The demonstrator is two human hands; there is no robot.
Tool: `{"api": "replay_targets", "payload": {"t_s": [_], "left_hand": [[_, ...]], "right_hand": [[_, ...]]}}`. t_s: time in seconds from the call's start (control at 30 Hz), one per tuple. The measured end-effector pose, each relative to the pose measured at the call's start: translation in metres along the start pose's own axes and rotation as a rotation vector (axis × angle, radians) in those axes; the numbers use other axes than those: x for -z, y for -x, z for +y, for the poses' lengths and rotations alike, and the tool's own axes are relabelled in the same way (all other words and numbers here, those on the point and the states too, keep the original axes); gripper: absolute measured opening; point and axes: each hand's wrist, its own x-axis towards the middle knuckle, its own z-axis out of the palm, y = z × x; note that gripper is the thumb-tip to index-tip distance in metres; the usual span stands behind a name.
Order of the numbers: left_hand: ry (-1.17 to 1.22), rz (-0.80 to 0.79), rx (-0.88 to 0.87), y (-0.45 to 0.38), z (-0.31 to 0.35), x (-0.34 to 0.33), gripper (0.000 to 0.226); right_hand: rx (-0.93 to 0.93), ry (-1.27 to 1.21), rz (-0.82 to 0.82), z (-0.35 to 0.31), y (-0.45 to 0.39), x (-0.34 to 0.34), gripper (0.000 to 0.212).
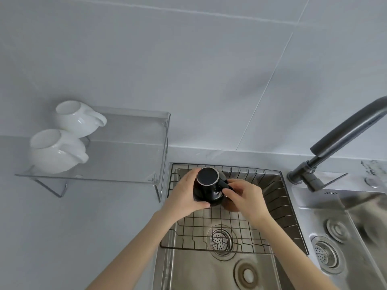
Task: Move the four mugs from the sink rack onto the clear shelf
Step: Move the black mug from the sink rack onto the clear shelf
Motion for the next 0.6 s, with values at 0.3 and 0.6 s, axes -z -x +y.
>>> {"api": "replay_targets", "payload": {"t_s": [0.3,0.6], "left_hand": [[0.141,0.284,-0.176,0.026,0.047,0.07,0.092],[0.068,0.406,-0.149,0.04,0.033,0.164,0.091]], "right_hand": [[0.186,-0.159,-0.001,-0.075,0.005,0.041,0.014],[0.301,-0.267,-0.078,-0.15,-0.022,-0.005,0.01]]}}
